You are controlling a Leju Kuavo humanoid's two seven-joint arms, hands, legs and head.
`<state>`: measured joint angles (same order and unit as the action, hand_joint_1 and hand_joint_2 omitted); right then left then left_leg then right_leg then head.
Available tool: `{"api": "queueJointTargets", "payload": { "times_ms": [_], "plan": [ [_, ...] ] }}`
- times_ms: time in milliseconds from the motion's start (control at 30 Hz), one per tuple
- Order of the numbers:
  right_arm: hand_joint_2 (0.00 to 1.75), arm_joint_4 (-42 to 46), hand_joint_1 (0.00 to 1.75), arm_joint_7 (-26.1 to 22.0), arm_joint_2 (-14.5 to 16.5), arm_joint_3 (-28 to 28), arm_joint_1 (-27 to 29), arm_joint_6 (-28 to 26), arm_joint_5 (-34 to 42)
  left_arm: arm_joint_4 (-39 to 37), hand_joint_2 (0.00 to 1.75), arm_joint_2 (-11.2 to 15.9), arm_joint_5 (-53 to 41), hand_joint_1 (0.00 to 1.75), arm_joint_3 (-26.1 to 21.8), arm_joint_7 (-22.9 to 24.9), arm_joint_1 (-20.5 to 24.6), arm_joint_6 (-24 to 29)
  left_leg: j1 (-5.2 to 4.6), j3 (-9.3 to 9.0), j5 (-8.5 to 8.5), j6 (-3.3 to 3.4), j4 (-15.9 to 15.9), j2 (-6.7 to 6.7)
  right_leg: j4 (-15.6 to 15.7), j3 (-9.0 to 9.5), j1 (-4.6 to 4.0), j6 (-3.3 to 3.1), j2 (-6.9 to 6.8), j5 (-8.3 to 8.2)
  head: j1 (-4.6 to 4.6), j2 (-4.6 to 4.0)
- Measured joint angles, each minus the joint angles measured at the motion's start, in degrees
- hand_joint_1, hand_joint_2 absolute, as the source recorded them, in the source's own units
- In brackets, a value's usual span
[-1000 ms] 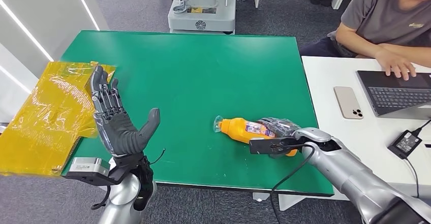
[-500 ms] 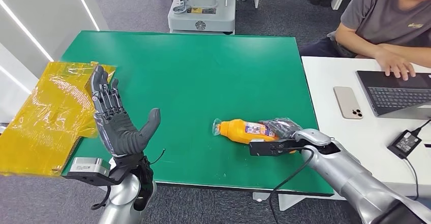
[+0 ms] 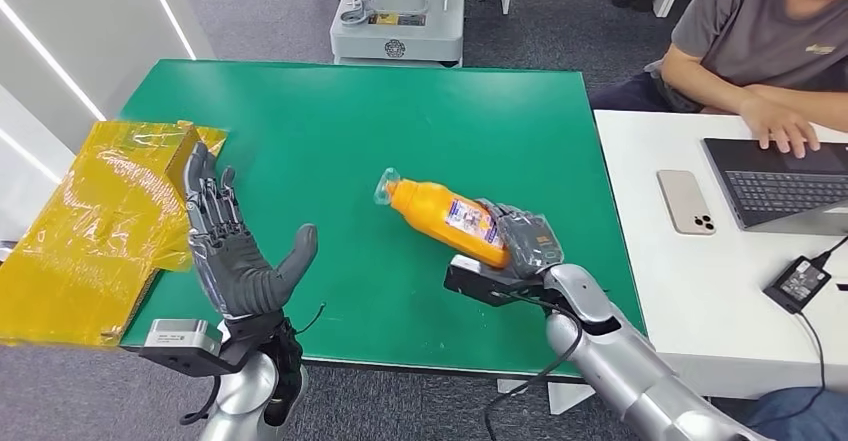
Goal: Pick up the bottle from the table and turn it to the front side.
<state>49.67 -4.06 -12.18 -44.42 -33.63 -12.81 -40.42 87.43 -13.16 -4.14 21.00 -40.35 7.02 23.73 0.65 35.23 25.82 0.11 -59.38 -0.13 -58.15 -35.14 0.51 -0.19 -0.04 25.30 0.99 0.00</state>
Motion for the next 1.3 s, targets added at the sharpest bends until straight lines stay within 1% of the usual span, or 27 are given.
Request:
{"api": "queueJointTargets", "payload": {
  "times_ms": [100,267,367,433,633,667,700,767,800,833,933,1033,1200,1300],
  "plan": [
    [1.75,2.5,1.75,-0.4,1.4,2.6,1.0,-2.9,0.2,0.0,1.75,0.0,0.0,0.00,0.0,0.0,0.0,0.3,0.00,0.02,-0.01,0.00,0.0,-0.06,0.0,0.01,0.01,0.01,-0.06,0.00,-0.02,0.00],
    [1.75,7.5,1.75,-4.0,3.5,8.9,4.5,-15.3,0.3,-0.1,1.75,0.0,0.1,0.00,0.2,0.5,0.1,0.4,-0.02,0.05,0.00,0.01,0.0,-0.09,0.0,0.01,0.02,0.02,-0.07,0.00,-0.02,0.00],
    [1.75,10.6,1.75,-7.6,4.4,11.5,7.0,-19.7,0.7,-0.6,1.75,0.0,0.4,0.00,0.7,1.4,0.1,0.0,-0.02,0.05,0.02,0.02,0.0,-0.09,0.0,0.00,0.02,0.03,-0.07,0.01,-0.02,0.00],
    [1.75,12.0,1.75,-8.7,4.8,12.4,8.3,-20.4,1.1,-0.9,1.75,0.0,0.5,0.00,1.1,1.7,0.1,-0.1,-0.02,0.06,0.03,0.04,0.0,-0.08,0.0,-0.01,0.02,0.03,-0.06,0.01,-0.01,0.00],
    [1.75,14.0,1.75,-9.4,5.3,13.7,10.0,-20.7,1.5,-1.5,1.75,0.0,0.6,0.00,1.5,1.8,0.2,-0.1,-0.02,0.05,0.03,0.05,0.0,-0.07,0.0,-0.02,0.02,0.04,-0.05,0.02,-0.01,0.00],
    [1.75,14.1,1.75,-10.1,5.3,13.8,10.2,-20.7,2.1,-1.6,1.75,0.0,0.5,0.00,1.5,1.9,0.2,-0.2,-0.01,0.05,0.03,0.05,0.0,-0.07,0.0,-0.02,0.02,0.04,-0.05,0.02,-0.01,0.00],
    [1.75,14.4,1.71,-11.5,5.4,13.9,10.3,-20.7,2.9,-1.7,1.75,0.0,0.5,0.00,1.6,2.1,0.2,-0.4,-0.01,0.05,0.03,0.04,0.0,-0.07,0.0,-0.02,0.02,0.04,-0.05,0.02,-0.01,0.00],
    [1.75,14.9,1.69,-15.2,5.5,13.9,10.8,-20.8,4.6,-2.1,1.75,0.1,0.6,0.00,2.0,3.0,0.4,-1.4,-0.02,0.05,0.03,0.04,0.0,-0.08,0.0,-0.02,0.02,0.04,-0.05,0.02,-0.02,0.00],
    [1.75,15.2,1.69,-16.9,5.5,13.9,11.0,-21.0,5.0,-2.5,1.75,0.1,0.7,0.00,2.3,3.7,0.6,-2.2,-0.02,0.05,0.03,0.04,0.0,-0.08,0.0,-0.02,0.02,0.04,-0.05,0.02,-0.02,0.00],
    [1.75,15.4,1.72,-18.3,5.6,13.8,11.3,-21.3,5.3,-2.9,1.75,0.1,1.0,0.00,2.5,4.5,0.9,-3.2,-0.02,0.06,0.03,0.04,0.0,-0.08,0.0,-0.02,0.02,0.05,-0.05,0.02,-0.02,0.00],
    [1.75,15.8,1.75,-21.0,5.8,13.5,11.8,-21.6,6.0,-4.6,1.75,0.2,2.6,0.00,3.0,6.6,2.0,-7.5,-0.02,0.06,0.03,0.05,0.0,-0.08,0.0,-0.02,0.02,0.05,-0.05,0.02,-0.02,0.00],
    [1.75,15.8,1.75,-22.2,5.8,13.1,12.1,-20.7,6.4,-6.3,1.75,0.4,4.4,0.00,3.7,8.3,2.8,-13.2,-0.02,0.06,0.03,0.05,0.0,-0.08,0.0,-0.03,0.02,0.05,-0.05,0.02,-0.02,0.00],
    [1.75,15.9,1.75,-24.3,5.8,12.0,13.0,-17.5,5.9,-9.4,1.75,0.6,5.8,0.00,4.7,10.4,4.8,-23.5,-0.02,0.06,0.03,0.05,0.0,-0.08,0.0,-0.03,0.02,0.05,-0.05,0.02,-0.02,0.00],
    [1.75,16.2,1.75,-24.8,5.8,11.5,13.8,-15.9,4.5,-11.1,1.75,0.6,6.2,0.00,5.2,10.9,5.9,-28.3,-0.02,0.06,0.03,0.05,0.0,-0.08,0.0,-0.03,0.02,0.05,-0.05,0.02,-0.02,0.00]
  ]
}}
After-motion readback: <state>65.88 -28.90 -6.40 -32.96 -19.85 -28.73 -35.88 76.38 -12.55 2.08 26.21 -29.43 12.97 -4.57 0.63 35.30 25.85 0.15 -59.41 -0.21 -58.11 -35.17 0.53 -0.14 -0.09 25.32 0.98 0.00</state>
